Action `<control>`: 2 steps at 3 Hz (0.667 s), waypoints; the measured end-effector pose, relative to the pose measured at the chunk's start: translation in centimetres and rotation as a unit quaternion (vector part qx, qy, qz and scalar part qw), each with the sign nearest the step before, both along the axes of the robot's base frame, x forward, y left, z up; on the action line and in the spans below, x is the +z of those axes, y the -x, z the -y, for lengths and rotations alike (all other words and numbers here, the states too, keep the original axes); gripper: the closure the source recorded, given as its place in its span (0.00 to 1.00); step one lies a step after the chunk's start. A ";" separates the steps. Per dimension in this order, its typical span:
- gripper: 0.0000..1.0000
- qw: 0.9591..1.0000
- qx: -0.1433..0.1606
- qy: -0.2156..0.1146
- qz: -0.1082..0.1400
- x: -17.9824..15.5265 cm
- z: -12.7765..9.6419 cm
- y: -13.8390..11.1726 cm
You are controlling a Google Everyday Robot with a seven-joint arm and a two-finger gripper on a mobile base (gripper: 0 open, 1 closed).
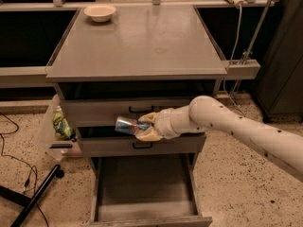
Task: Place redbull can into bottom drawer
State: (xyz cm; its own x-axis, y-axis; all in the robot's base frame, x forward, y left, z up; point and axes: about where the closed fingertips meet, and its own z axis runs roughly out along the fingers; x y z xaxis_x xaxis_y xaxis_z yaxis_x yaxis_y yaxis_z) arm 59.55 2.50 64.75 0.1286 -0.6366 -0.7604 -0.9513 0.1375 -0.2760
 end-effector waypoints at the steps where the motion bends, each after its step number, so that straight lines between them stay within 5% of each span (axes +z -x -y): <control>1: 1.00 0.999 -0.038 -0.022 -0.013 -5.0 1.4 1.2; 2: 1.00 0.995 -0.080 -0.058 0.002 -10.9 2.8 1.3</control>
Offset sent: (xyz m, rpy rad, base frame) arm -0.0150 -0.0490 -0.1946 0.2158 -0.0369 -0.2636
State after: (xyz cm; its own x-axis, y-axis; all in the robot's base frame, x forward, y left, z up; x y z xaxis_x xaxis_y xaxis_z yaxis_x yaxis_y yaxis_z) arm 58.23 -0.25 53.87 0.0353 -0.5572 -0.8296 -0.9138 0.3182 -0.2526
